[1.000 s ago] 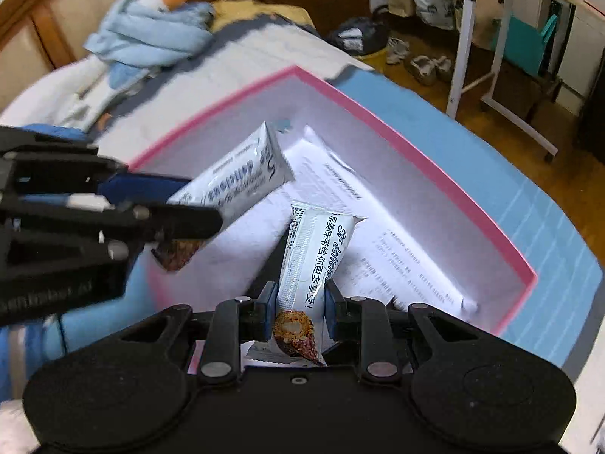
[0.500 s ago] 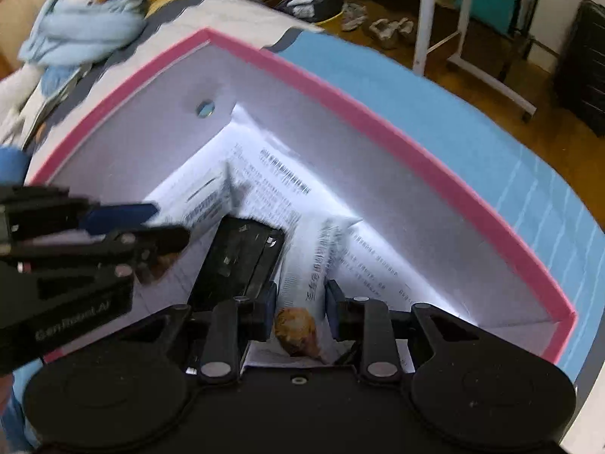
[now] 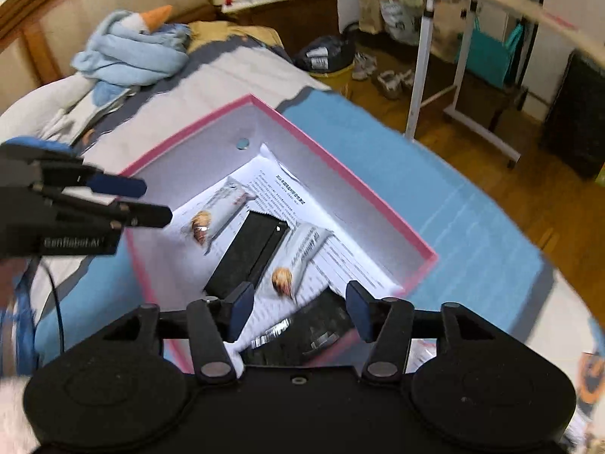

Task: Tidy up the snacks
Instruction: 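Move both tools back toward the remaining snacks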

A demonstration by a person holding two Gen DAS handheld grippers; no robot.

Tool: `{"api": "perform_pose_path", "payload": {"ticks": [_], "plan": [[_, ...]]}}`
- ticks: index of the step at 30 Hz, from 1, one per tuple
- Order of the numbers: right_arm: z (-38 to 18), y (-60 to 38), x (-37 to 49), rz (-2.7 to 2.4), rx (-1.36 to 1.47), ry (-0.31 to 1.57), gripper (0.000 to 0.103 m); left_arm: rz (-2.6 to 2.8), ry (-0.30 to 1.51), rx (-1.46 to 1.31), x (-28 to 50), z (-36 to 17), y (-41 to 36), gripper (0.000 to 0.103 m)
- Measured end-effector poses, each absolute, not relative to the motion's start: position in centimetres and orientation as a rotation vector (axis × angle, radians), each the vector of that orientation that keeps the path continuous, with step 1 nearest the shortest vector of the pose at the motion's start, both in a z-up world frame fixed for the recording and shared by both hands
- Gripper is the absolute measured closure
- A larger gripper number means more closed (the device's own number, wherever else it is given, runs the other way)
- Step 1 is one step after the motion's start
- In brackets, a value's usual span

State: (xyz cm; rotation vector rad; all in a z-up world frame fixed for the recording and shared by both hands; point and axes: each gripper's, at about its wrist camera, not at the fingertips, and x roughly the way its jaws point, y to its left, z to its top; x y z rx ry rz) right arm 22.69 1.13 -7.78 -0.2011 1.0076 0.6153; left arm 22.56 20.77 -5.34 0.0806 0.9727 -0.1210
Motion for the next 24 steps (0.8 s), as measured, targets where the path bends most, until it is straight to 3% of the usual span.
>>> {"api": "perform_pose_path", "payload": {"ticks": [3,17,24], "plan": [[-5.5,-1.1,20.0,0.621,-0.25,0.994,0.03,-0.197,0.944,0.1,20.3,-2.9,19.4,0.047],[-1.1,-9.8,10.1,0.695,-0.318,0.979,0.028,-0.481,0.896,0.291,11.7,2.4,8.0,0.039],[-3.7,-11.9,6.5,0.77,-0.403,0.934,0.026,-0.619,0.881,0.283,9.9,0.8,2.6,0.019]]}}
